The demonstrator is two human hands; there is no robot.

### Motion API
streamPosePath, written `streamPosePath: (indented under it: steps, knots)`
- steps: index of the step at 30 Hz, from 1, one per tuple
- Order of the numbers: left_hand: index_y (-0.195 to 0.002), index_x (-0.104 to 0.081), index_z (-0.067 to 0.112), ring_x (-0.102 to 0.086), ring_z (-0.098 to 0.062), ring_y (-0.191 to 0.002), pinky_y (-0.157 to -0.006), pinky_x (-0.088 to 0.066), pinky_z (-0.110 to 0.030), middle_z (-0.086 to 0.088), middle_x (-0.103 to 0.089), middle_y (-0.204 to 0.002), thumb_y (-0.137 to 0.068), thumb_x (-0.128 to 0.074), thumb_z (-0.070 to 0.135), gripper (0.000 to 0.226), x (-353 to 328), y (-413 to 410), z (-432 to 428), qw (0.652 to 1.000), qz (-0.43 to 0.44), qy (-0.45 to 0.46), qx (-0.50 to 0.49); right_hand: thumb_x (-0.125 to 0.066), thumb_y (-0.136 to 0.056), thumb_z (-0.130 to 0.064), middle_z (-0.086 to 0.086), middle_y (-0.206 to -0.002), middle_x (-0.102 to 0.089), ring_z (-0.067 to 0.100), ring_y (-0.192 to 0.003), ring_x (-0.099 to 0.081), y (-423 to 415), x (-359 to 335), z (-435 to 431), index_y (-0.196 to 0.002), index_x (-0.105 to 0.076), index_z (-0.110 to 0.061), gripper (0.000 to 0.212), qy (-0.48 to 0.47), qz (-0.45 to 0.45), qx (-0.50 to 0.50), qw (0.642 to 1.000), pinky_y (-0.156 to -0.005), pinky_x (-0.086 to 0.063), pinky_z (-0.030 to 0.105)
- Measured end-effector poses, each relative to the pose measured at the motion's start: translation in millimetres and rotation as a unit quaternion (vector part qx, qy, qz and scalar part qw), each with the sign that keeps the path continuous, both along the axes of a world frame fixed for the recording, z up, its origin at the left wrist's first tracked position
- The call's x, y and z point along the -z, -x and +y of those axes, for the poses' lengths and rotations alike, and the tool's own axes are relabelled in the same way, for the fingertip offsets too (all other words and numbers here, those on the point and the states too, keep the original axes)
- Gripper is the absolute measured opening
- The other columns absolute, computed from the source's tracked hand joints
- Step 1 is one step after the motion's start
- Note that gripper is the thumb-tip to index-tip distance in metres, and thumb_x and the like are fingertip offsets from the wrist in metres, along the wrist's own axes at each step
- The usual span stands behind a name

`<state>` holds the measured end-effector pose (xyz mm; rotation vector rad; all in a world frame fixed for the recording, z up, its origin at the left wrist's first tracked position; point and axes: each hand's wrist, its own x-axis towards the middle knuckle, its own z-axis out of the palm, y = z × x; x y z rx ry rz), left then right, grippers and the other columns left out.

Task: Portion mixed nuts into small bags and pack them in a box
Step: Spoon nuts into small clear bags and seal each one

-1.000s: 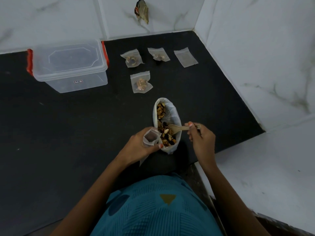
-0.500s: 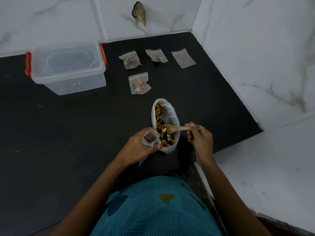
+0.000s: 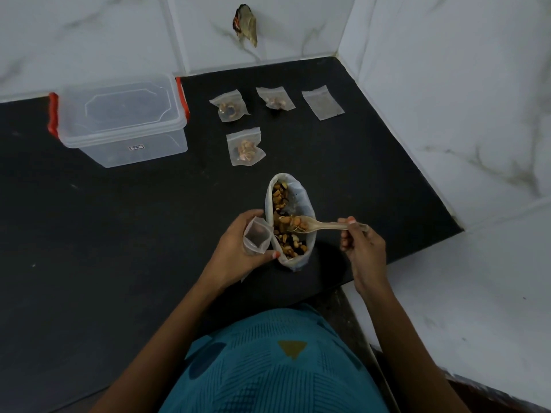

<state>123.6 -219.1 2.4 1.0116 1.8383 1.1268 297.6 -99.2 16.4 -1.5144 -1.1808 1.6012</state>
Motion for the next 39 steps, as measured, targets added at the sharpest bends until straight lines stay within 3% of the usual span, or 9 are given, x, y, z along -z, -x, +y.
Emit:
streamPosePath:
  steps: [5, 8, 15, 19, 24, 29, 33, 36, 39]
  knots:
    - [-0.102, -0.046, 0.038, -0.051, 0.017, -0.095, -0.075, -0.043, -0.003, 0.019, -0.054, -0.103, -0.068, -0.08, 0.011, 0.055, -1, -2, 2, 1.0, -0.02, -0.009, -0.021, -0.046, -0.095, -0.018, 0.0, -0.069, -0.05, 0.007, -0.063, -0.044, -3, -3, 0, -0.094, -0.066, -0.01, 0.021, 0.012, 0.013, 0.008, 1.0, -0.063, -0.039, 0.02]
    - [-0.105, -0.048, 0.034, -0.052, 0.012, -0.098, -0.076, -0.044, -0.004, 0.018, -0.054, -0.104, -0.068, -0.079, 0.013, 0.053, 0, -2, 4, 1.0, -0.017, -0.006, -0.018, -0.047, -0.094, -0.017, 0.0, -0.067, -0.05, 0.007, -0.062, -0.044, -4, -7, 2, -0.09, -0.066, -0.011, 0.021, 0.044, 0.045, 0.031, 0.998, -0.062, -0.039, 0.02]
    - [-0.111, -0.047, 0.027, -0.049, 0.018, -0.095, -0.077, -0.042, -0.002, 0.018, -0.052, -0.103, -0.069, -0.078, 0.009, 0.055, -2, -5, 11, 0.999, -0.017, -0.026, -0.031, -0.048, -0.093, -0.016, -0.001, -0.066, -0.05, 0.005, -0.06, -0.044, -4, -26, 3, -0.086, -0.067, -0.009, 0.021, 0.078, 0.133, 0.049, 0.987, -0.057, -0.041, 0.015]
    - [-0.115, -0.046, 0.025, -0.05, 0.008, -0.101, -0.08, -0.045, -0.008, 0.016, -0.051, -0.108, -0.069, -0.078, 0.011, 0.058, -4, -7, 16, 0.999, -0.014, -0.03, -0.039, -0.048, -0.092, -0.015, -0.001, -0.065, -0.052, 0.005, -0.058, -0.046, 5, -47, -3, -0.081, -0.067, -0.011, 0.022, 0.055, 0.157, 0.023, 0.986, -0.055, -0.041, 0.015]
    - [-0.116, -0.048, 0.022, -0.053, -0.006, -0.108, -0.091, -0.049, -0.03, 0.005, -0.056, -0.115, -0.066, -0.08, 0.016, 0.06, -6, -10, 22, 0.997, 0.008, -0.048, -0.057, -0.048, -0.092, -0.018, -0.006, -0.062, -0.055, 0.002, -0.057, -0.048, 17, -60, -18, -0.086, -0.066, -0.017, 0.019, -0.11, 0.043, -0.095, 0.989, -0.057, -0.041, 0.017]
    - [-0.101, -0.047, 0.039, -0.055, -0.01, -0.105, -0.085, -0.052, -0.042, 0.009, -0.056, -0.109, -0.06, -0.073, 0.036, 0.049, -12, -14, 25, 0.995, 0.017, -0.061, -0.071, -0.052, -0.089, -0.019, -0.015, -0.075, -0.059, -0.007, -0.069, -0.059, 31, -60, -30, -0.092, -0.062, -0.016, 0.011, -0.345, -0.04, -0.216, 0.913, -0.062, -0.044, 0.007]
    - [-0.104, -0.049, 0.033, -0.056, -0.011, -0.101, -0.083, -0.052, -0.039, 0.009, -0.057, -0.107, -0.062, -0.066, 0.051, 0.049, -17, -21, 26, 0.994, 0.034, -0.083, -0.067, -0.048, -0.087, -0.022, -0.022, -0.085, -0.054, -0.013, -0.079, -0.056, 40, -56, -37, -0.098, -0.062, -0.013, 0.02, -0.424, -0.072, -0.275, 0.86, -0.069, -0.044, 0.005]
    - [-0.102, -0.05, 0.03, -0.058, -0.013, -0.098, -0.082, -0.053, -0.038, 0.007, -0.059, -0.102, -0.07, -0.072, 0.038, 0.04, -19, -21, 26, 0.992, 0.02, -0.103, -0.076, -0.046, -0.087, -0.021, -0.013, -0.088, -0.053, -0.009, -0.082, -0.054, 42, -53, -38, -0.097, -0.064, -0.002, 0.028, -0.447, -0.091, -0.31, 0.834, -0.073, -0.044, 0.004]
    - [-0.1, -0.051, 0.028, -0.06, -0.014, -0.096, -0.082, -0.053, -0.036, 0.003, -0.062, -0.101, -0.075, -0.075, 0.019, 0.036, -18, -20, 26, 0.991, 0.014, -0.108, -0.073, -0.043, -0.087, -0.026, -0.005, -0.091, -0.059, 0.001, -0.084, -0.057, 42, -51, -37, -0.098, -0.064, -0.002, 0.034, -0.437, -0.105, -0.341, 0.826, -0.08, -0.047, 0.015]
